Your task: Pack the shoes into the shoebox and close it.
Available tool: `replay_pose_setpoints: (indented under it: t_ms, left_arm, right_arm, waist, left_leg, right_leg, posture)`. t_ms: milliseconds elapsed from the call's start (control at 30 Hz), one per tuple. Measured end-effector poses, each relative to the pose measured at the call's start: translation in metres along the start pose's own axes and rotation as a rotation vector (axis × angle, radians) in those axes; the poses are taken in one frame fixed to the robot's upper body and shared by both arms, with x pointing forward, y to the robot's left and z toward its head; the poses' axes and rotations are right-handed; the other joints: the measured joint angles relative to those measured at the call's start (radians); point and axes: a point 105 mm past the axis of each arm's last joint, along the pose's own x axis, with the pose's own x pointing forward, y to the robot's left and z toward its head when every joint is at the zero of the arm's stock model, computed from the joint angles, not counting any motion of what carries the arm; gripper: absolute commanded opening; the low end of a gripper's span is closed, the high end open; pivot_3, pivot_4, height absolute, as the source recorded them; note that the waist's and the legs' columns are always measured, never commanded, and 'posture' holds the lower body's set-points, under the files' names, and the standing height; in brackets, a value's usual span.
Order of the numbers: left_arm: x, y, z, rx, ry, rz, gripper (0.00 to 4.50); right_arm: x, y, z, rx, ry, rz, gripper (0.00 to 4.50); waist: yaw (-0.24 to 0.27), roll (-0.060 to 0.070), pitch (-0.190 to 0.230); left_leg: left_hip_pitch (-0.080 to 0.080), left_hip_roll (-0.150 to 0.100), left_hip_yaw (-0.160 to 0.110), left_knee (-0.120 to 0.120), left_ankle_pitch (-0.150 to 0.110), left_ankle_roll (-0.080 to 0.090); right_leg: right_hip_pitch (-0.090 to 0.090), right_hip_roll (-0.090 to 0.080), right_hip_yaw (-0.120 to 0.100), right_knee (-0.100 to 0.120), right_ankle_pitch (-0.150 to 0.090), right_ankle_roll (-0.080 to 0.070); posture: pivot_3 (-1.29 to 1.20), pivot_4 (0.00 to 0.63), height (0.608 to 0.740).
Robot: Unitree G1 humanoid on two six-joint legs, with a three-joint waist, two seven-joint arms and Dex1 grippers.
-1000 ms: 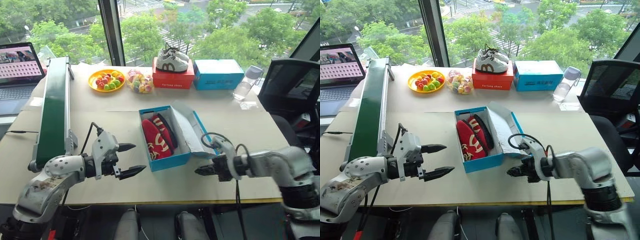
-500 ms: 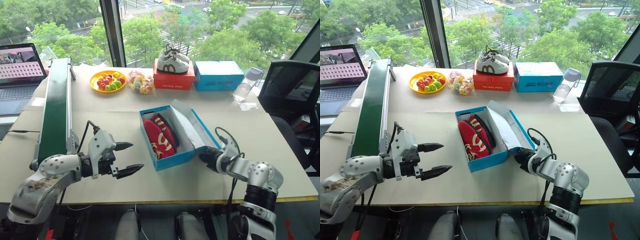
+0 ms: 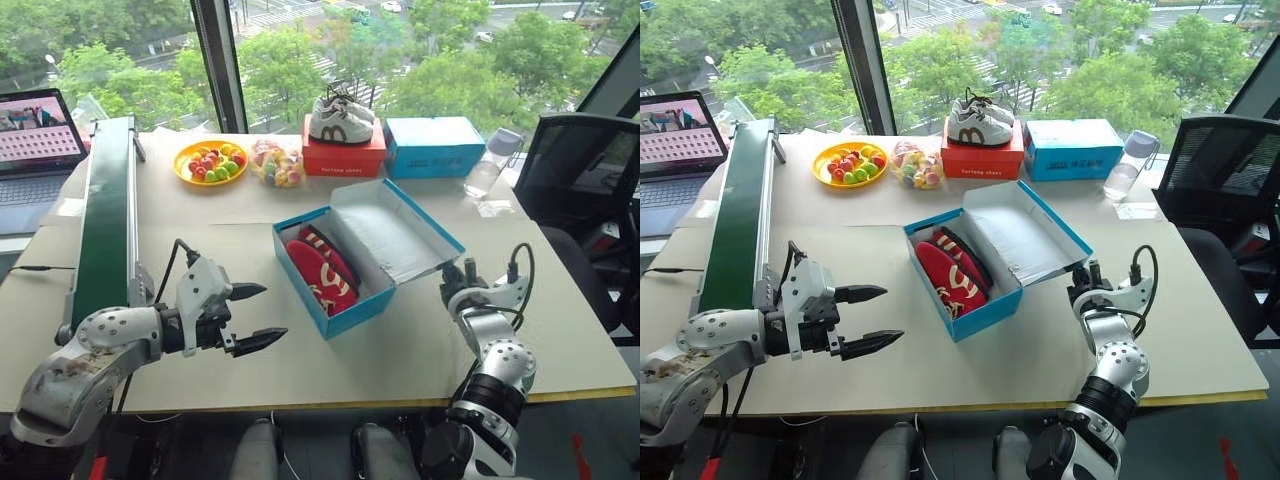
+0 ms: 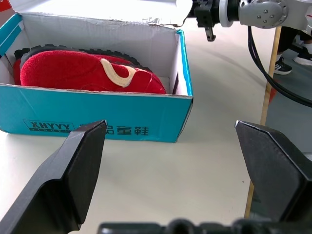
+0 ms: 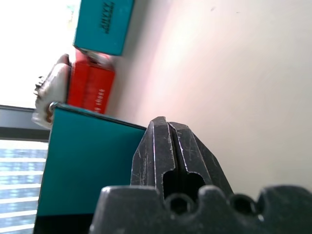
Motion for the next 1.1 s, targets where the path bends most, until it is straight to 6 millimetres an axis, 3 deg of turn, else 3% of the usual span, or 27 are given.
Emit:
replay_pose_setpoints:
  t_ms: [100, 167, 267, 333, 467, 567, 667, 800, 900, 967, 1033, 1100]
  left_arm:
    - [0.0, 0.0, 0.0, 0.0, 0.0, 0.001, 4.5]
    - [0.0, 0.001, 0.001, 0.002, -0.001, 0.003, 4.5]
    - [0.0, 0.001, 0.001, 0.004, -0.001, 0.009, 4.5]
    - [0.0, 0.001, 0.001, 0.004, -0.002, 0.011, 4.5]
    - [-0.001, 0.003, 0.001, 0.004, -0.001, 0.024, 4.5]
    - [-0.001, 0.003, 0.002, 0.006, -0.003, 0.025, 4.5]
    - [-0.001, 0.003, 0.002, 0.007, -0.004, 0.027, 4.5]
    - [-0.002, 0.002, 0.003, 0.01, -0.005, 0.03, 4.5]
    - [-0.002, 0.003, 0.002, 0.006, -0.005, 0.042, 4.5]
    - [-0.001, 0.002, 0.003, 0.003, -0.017, 0.045, 4.5]
    - [0.0, 0.002, 0.002, 0.0, -0.019, 0.051, 4.5]
    - [0.0, 0.003, 0.002, -0.002, -0.024, 0.066, 4.5]
  right_arm:
    - [0.001, 0.029, -0.013, 0.024, 0.078, 0.152, 0.09]
    - [-0.004, 0.06, -0.028, 0.018, 0.173, 0.31, 0.09]
    - [-0.033, 0.114, -0.043, -0.088, 0.338, 0.617, 0.09]
    - [-0.051, 0.135, -0.049, -0.153, 0.415, 0.75, 0.09]
    - [-0.095, 0.139, -0.079, -0.395, 0.72, 0.906, 0.09]
    - [-0.101, 0.124, -0.106, -0.638, 0.901, 0.888, 0.09]
    - [-0.083, 0.114, -0.125, -0.823, 0.91, 0.84, 0.09]
    - [-0.045, 0.14, -0.137, -0.871, 0.755, 0.854, 0.09]
    - [-0.013, 0.151, -0.152, -0.953, 0.672, 0.815, 0.09]
    - [0.01, 0.142, -0.17, -1.084, 0.655, 0.749, 0.09]
    - [0.019, 0.125, -0.187, -1.156, 0.693, 0.715, 0.09]
    - [0.024, 0.094, -0.205, -1.303, 0.767, 0.685, 0.09]
  waist:
    - [-0.007, 0.0, 0.0]
    - [-0.008, 0.001, 0.0]
    - [-0.003, 0.001, 0.001]
    - [0.001, 0.001, 0.0]
    - [0.008, 0.0, 0.0]
    - [0.003, 0.0, 0.0]
    - [-0.001, 0.0, 0.0]
    - [0.001, 0.0, 0.0]
    - [0.004, 0.0, 0.0]
    - [0.001, -0.001, 0.0]
    - [0.006, -0.001, 0.0]
    - [0.008, -0.001, 0.0]
  left_leg:
    - [0.0, 0.0, 0.0, -0.001, 0.0, 0.0]
    - [0.0, 0.0, 0.0, -0.002, 0.0, 0.0]
    - [0.0, 0.0, 0.0, -0.001, 0.0, 0.0]
    - [0.0, 0.0, 0.0, -0.001, 0.0, 0.0]
    - [0.0, 0.0, 0.0, -0.001, 0.0, 0.0]
    - [0.002, 0.0, 0.0, -0.001, 0.0, -0.001]
    - [0.002, 0.0, 0.0, 0.0, -0.001, -0.001]
    - [0.001, 0.0, 0.0, 0.001, 0.0, 0.0]
    - [0.0, 0.0, 0.0, 0.001, 0.0, -0.001]
    - [0.0, 0.0, 0.0, 0.001, 0.0, -0.001]
    - [0.0, 0.0, 0.0, 0.0, -0.001, -0.001]
    - [-0.001, -0.001, 0.0, 0.0, -0.001, -0.001]
  right_leg:
    - [-0.001, 0.0, 0.0, 0.002, -0.002, -0.001]
    - [-0.001, 0.001, 0.0, 0.003, -0.002, -0.001]
    - [0.0, 0.0, 0.0, 0.002, -0.003, 0.0]
    - [0.0, 0.0, 0.0, 0.001, -0.004, -0.001]
    - [0.0, -0.001, 0.0, 0.001, -0.009, -0.008]
    - [-0.001, -0.001, 0.0, 0.002, -0.009, -0.01]
    - [-0.001, 0.0, 0.0, 0.002, -0.011, -0.006]
    - [-0.001, 0.0, 0.0, 0.003, -0.007, 0.002]
    - [-0.001, 0.0, 0.0, 0.003, -0.005, -0.001]
    - [-0.001, 0.0, 0.0, 0.003, -0.006, -0.001]
    - [-0.002, 0.0, 0.0, 0.003, -0.006, -0.001]
    - [-0.002, 0.0, 0.0, 0.003, -0.006, -0.001]
  posture:
    - [0.0, 0.15, 0.736]
    - [0.0, 0.15, 0.736]
    - [0.0, 0.15, 0.736]
    - [0.0, 0.15, 0.736]
    - [0.0, 0.15, 0.736]
    - [0.0, 0.15, 0.736]
    - [0.0, 0.15, 0.736]
    - [0.0, 0.15, 0.736]
    - [0.0, 0.15, 0.736]
    - [0.0, 0.15, 0.736]
    - [0.0, 0.15, 0.736]
    - [0.0, 0.15, 0.736]
